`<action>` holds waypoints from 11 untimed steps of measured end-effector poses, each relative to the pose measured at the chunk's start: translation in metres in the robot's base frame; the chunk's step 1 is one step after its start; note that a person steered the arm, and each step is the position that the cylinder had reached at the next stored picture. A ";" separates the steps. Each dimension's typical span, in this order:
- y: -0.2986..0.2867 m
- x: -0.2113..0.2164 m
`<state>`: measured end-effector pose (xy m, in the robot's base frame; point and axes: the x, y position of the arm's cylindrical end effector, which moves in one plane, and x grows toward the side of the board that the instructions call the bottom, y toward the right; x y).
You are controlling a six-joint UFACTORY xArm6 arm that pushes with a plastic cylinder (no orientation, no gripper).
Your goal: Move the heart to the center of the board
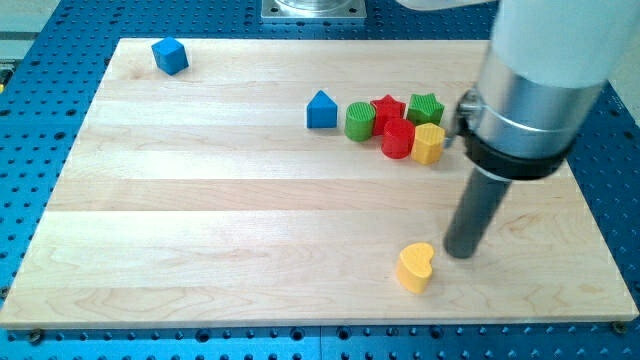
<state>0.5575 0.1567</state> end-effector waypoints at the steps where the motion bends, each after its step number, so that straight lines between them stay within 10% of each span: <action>1: -0.009 0.051; 4: -0.146 -0.037; 8: -0.064 -0.040; 11: -0.161 -0.116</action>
